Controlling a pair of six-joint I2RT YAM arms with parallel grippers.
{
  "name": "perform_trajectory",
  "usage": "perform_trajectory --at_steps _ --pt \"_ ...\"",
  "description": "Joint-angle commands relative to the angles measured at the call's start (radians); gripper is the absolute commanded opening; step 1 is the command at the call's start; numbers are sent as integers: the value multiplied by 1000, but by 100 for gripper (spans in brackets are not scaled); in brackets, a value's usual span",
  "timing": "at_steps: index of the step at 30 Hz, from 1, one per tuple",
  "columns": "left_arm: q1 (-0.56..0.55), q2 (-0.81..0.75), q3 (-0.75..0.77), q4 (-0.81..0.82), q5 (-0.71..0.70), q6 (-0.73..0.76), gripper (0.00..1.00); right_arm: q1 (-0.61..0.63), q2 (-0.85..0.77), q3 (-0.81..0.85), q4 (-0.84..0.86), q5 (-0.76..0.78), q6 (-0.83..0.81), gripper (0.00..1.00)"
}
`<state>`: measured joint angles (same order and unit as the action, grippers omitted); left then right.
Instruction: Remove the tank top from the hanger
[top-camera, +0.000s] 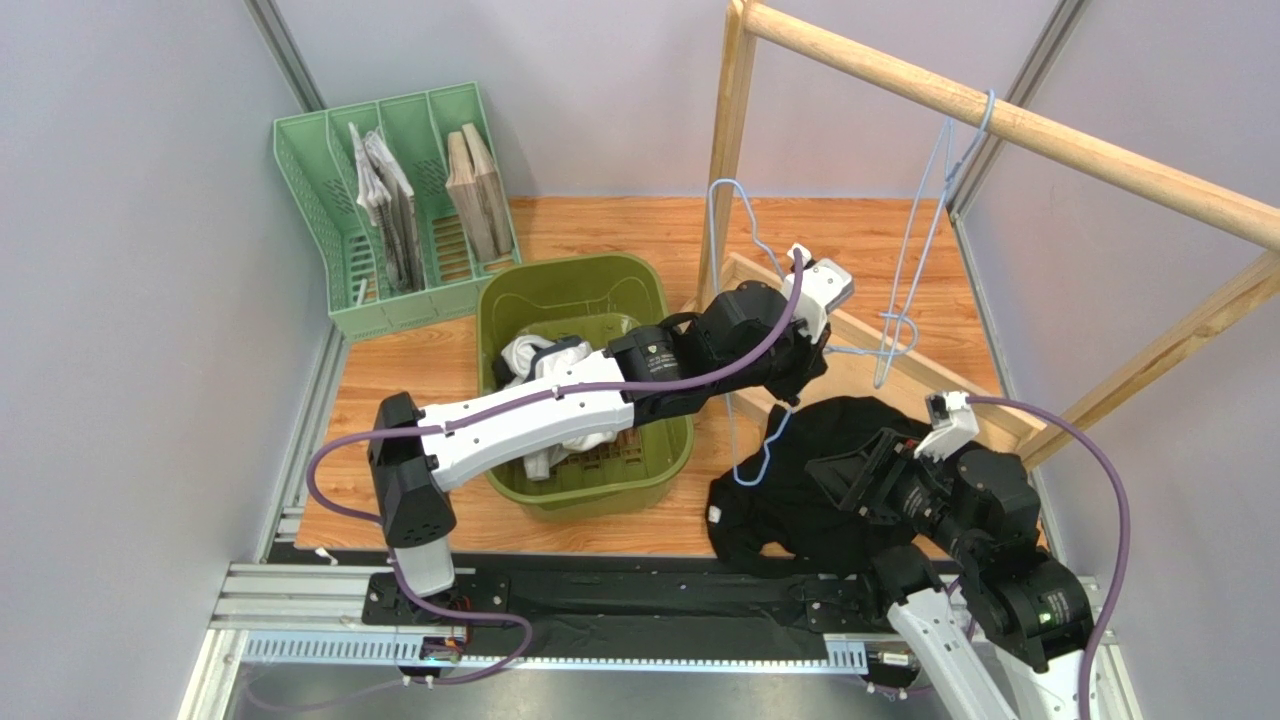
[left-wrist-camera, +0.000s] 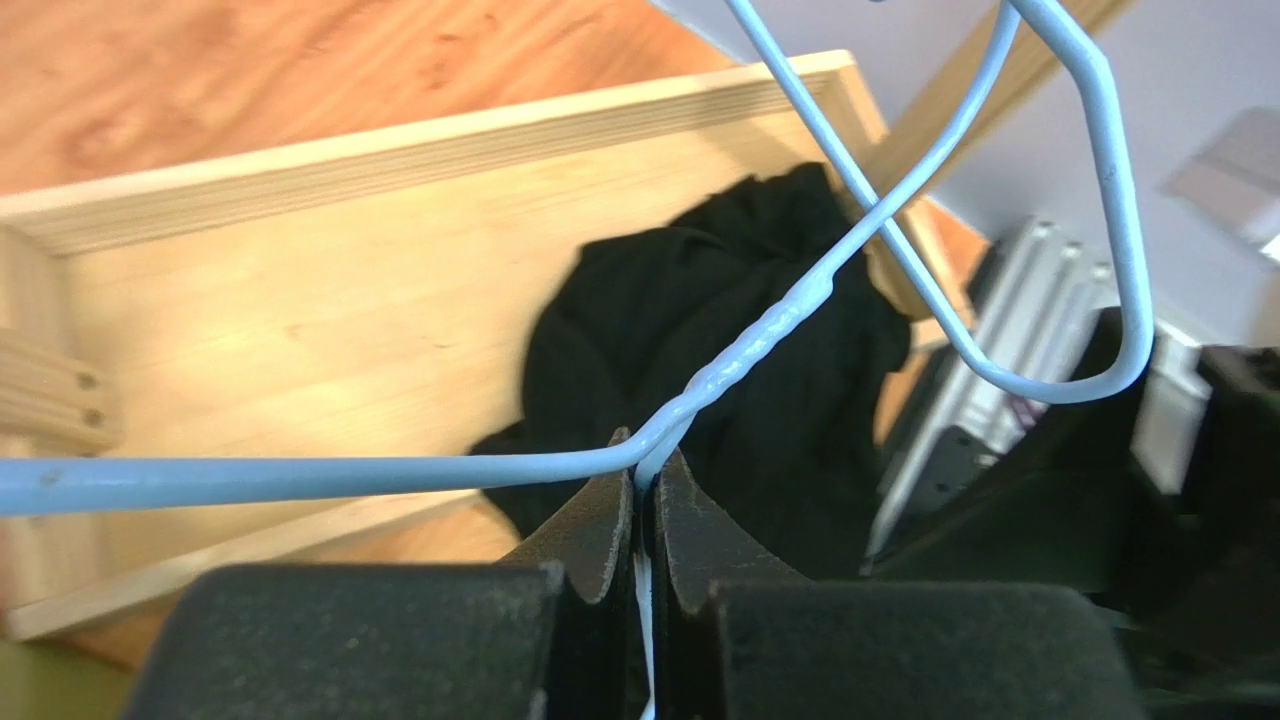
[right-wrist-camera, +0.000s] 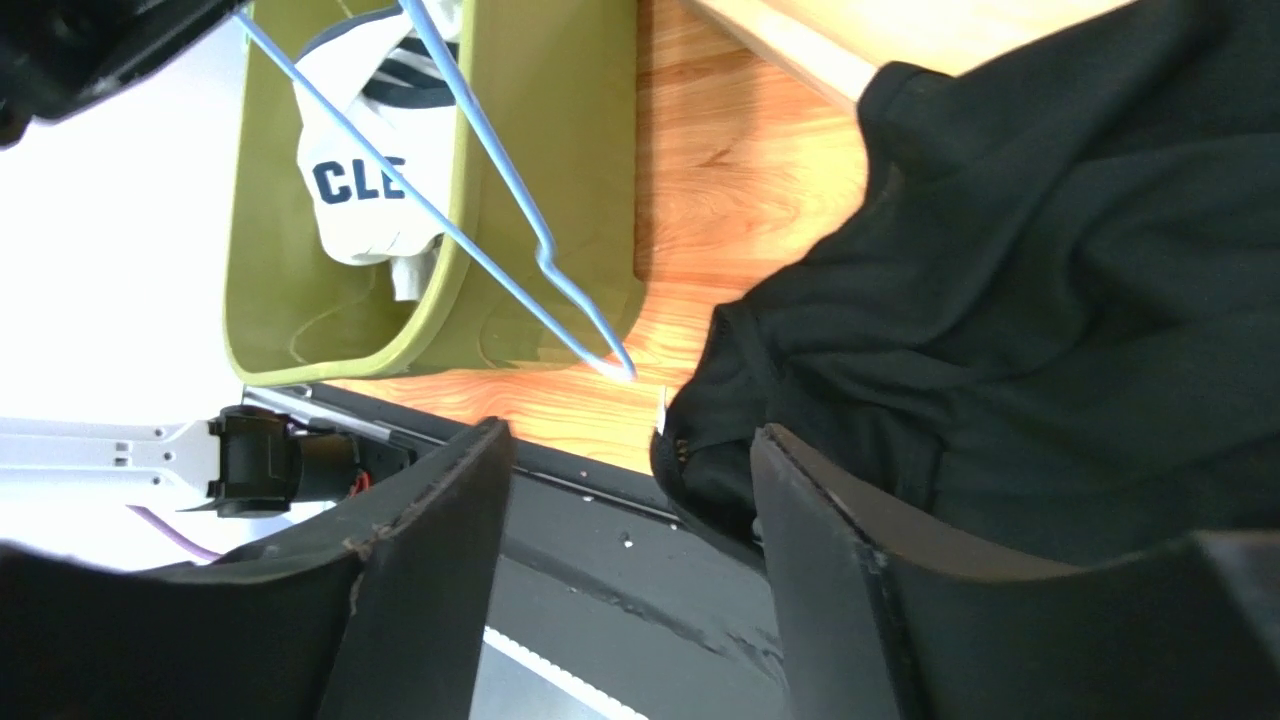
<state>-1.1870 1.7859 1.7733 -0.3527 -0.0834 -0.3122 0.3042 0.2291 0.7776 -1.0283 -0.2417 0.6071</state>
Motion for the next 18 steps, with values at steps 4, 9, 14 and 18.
perform_trajectory --at_steps 4,9,14,18 --pt "-2 -150 -40 18 -161 124 0 -5 -27 69 -59 30 -49 68" --pt "-2 -204 -61 6 -116 50 0 -2 -47 65 -30 -94 -95 68" --pt "0 -322 -181 96 -64 -75 0 -2 -76 71 -16 -229 -101 75" --pt "9 -452 -320 304 -24 -244 0 -4 -103 65 52 -347 -61 80"
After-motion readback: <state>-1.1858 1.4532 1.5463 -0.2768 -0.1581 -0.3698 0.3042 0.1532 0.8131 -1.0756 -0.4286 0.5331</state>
